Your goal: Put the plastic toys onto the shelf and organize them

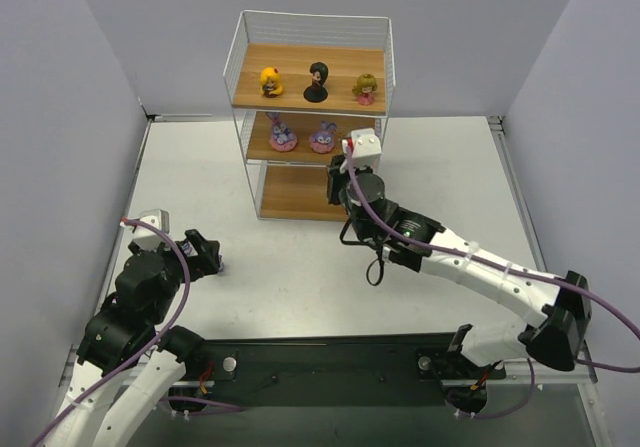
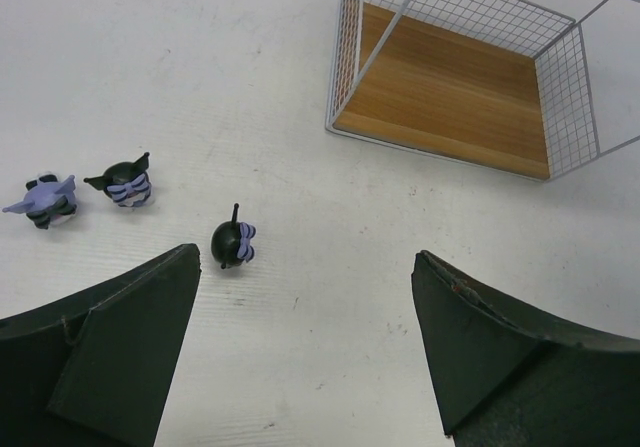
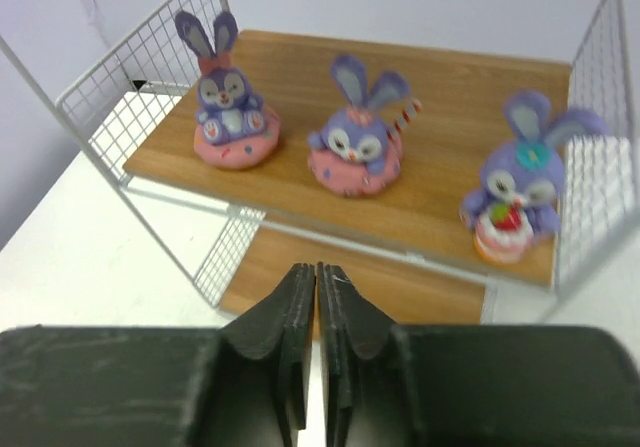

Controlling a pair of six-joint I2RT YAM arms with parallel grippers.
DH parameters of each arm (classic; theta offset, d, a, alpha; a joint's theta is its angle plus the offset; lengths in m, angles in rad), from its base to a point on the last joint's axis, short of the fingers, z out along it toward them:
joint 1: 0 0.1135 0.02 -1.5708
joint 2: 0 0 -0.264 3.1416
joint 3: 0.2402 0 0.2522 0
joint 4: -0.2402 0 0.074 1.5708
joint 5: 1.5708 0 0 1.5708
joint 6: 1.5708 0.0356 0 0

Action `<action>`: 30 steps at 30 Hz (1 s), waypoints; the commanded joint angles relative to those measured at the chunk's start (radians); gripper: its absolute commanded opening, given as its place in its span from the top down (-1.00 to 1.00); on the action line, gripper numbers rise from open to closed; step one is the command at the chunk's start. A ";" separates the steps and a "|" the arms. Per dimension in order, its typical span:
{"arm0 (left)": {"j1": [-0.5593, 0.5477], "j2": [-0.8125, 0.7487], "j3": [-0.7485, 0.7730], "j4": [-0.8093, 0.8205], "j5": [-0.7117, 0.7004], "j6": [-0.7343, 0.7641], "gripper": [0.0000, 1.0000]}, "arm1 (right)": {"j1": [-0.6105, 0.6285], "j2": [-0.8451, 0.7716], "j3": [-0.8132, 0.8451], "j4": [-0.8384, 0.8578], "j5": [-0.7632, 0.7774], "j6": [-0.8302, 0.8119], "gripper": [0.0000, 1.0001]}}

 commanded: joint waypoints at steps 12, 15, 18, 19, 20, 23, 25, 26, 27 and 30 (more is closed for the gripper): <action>0.012 0.090 0.040 0.028 -0.062 0.016 -0.95 | 0.000 -0.369 -0.326 -0.387 -0.092 0.532 -0.49; 0.012 0.119 0.057 0.007 -0.096 0.013 -0.95 | 0.063 -0.251 -0.309 -0.298 -0.145 0.492 -0.57; 0.012 0.105 0.066 -0.010 -0.122 0.008 -0.95 | 0.144 -0.075 -0.259 -0.167 -0.189 0.435 -0.61; 0.012 0.104 0.072 -0.019 -0.126 -0.001 -0.95 | 0.168 0.030 -0.218 -0.134 -0.211 0.397 -0.62; 0.012 0.101 0.077 -0.030 -0.131 -0.007 -0.94 | 0.202 0.084 -0.193 -0.066 -0.215 0.374 -0.62; 0.013 0.087 0.120 -0.096 -0.163 -0.027 -0.95 | 0.264 0.295 -0.078 0.056 -0.261 0.285 -0.62; 0.012 0.069 0.166 -0.119 -0.191 -0.027 -0.95 | 0.284 0.414 -0.021 0.169 -0.296 0.235 -0.62; 0.012 0.059 0.184 -0.134 -0.207 -0.023 -0.95 | 0.288 0.447 -0.006 0.199 -0.313 0.201 -0.62; 0.012 0.046 0.201 -0.142 -0.209 -0.015 -0.95 | 0.288 0.502 0.011 0.223 -0.336 0.181 -0.62; 0.012 0.032 0.278 -0.179 -0.192 0.011 -0.95 | 0.270 0.580 0.064 0.280 -0.439 0.097 -0.61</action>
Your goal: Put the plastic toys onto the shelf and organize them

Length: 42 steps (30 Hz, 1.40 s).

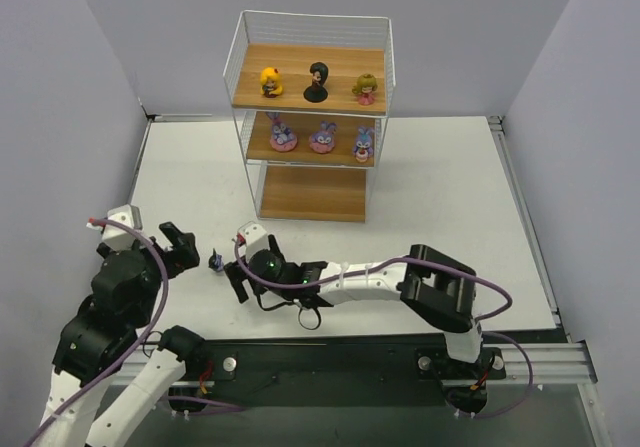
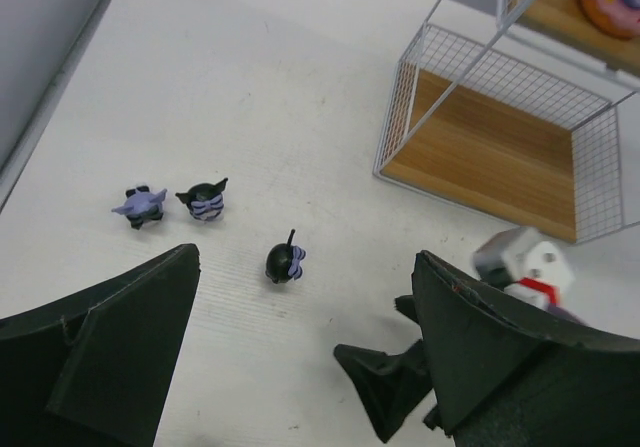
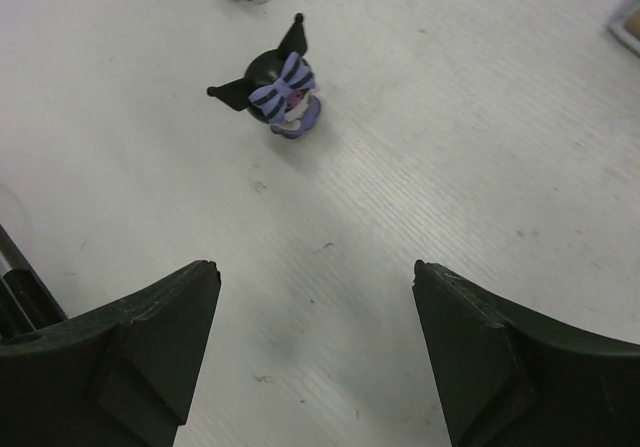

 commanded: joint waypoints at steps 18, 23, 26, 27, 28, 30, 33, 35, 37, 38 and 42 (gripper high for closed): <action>0.001 -0.004 0.206 -0.059 0.210 0.116 -0.95 | -0.229 0.352 0.255 0.192 -0.798 -0.387 -0.50; 0.001 -0.004 0.187 -0.043 0.230 0.122 -0.95 | -0.226 0.412 0.304 0.193 -0.820 -0.396 -0.49; 0.000 -0.001 0.179 -0.041 0.228 0.125 -0.95 | -0.222 0.445 0.336 0.192 -0.815 -0.403 -0.49; 0.000 -0.001 0.180 -0.041 0.230 0.127 -0.95 | -0.221 0.454 0.347 0.186 -0.813 -0.406 -0.49; 0.000 0.002 0.177 -0.039 0.230 0.128 -0.95 | -0.219 0.460 0.358 0.179 -0.810 -0.410 -0.49; 0.000 0.004 0.179 -0.038 0.231 0.130 -0.95 | -0.213 0.478 0.385 0.163 -0.789 -0.416 -0.49; 0.000 0.004 0.177 -0.036 0.237 0.132 -0.95 | -0.215 0.498 0.420 0.143 -0.764 -0.439 -0.49; 0.000 0.005 0.173 -0.035 0.239 0.132 -0.95 | -0.213 0.508 0.437 0.132 -0.755 -0.450 -0.49; 0.000 0.004 0.171 -0.033 0.241 0.133 -0.95 | -0.213 0.512 0.444 0.126 -0.754 -0.459 -0.48; 0.000 0.005 0.171 -0.033 0.242 0.135 -0.95 | -0.213 0.514 0.447 0.124 -0.755 -0.462 -0.47; 0.000 0.004 0.168 -0.032 0.242 0.135 -0.94 | -0.209 0.523 0.462 0.098 -0.744 -0.478 -0.40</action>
